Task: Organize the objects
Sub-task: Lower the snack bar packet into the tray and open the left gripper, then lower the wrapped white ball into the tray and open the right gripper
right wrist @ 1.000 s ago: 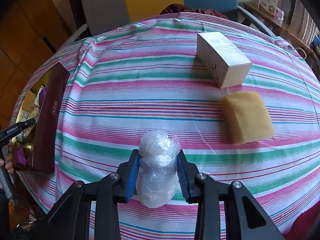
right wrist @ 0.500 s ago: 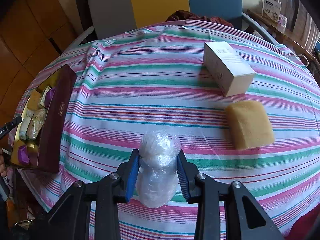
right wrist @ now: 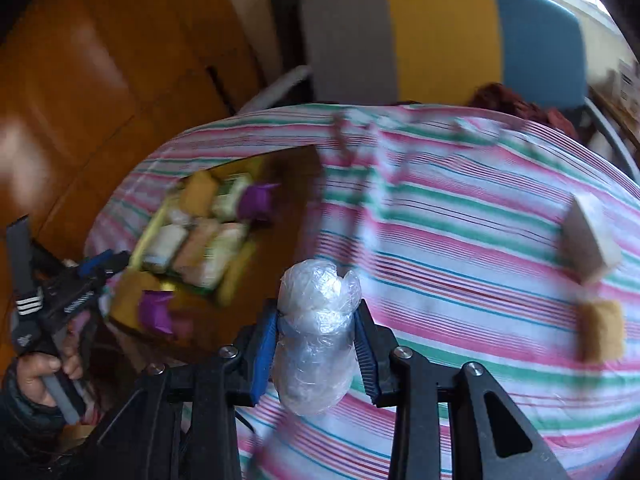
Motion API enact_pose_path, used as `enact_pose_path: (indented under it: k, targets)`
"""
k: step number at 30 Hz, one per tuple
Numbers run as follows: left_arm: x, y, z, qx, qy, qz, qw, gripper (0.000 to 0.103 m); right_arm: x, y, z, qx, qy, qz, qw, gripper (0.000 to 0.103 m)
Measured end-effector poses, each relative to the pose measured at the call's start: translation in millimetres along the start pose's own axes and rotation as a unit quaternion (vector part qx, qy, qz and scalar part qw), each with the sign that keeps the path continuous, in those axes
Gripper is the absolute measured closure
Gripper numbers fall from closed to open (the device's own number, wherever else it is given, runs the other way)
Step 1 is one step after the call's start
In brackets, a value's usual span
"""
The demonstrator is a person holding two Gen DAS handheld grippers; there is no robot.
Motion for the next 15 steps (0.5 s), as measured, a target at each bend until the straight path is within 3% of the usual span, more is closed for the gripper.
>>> enact_pose_path:
  k: [6, 15]
  targets:
    - [4, 8, -14, 0.015, 0.0, 0.001, 0.9999, 0.061, -56, -7, -73, 0.064, -0.046, -0.051, 0.996, 0.067]
    - [4, 14, -32, 0.033, -0.007, 0.002, 0.9994, 0.054, -115, 0, -118, 0.095, -0.055, -0.111, 0.988, 0.066]
Point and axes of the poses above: each gripper's, at about its wrist camera, not at the fingertips, and x roughly against the way its jaws point, z to its right, y to its underside, the point moved 2 cm from there along -x, roughly the way its jaws point, and after that the axes turned 4 degrees about -z, right-handed, at the moved point
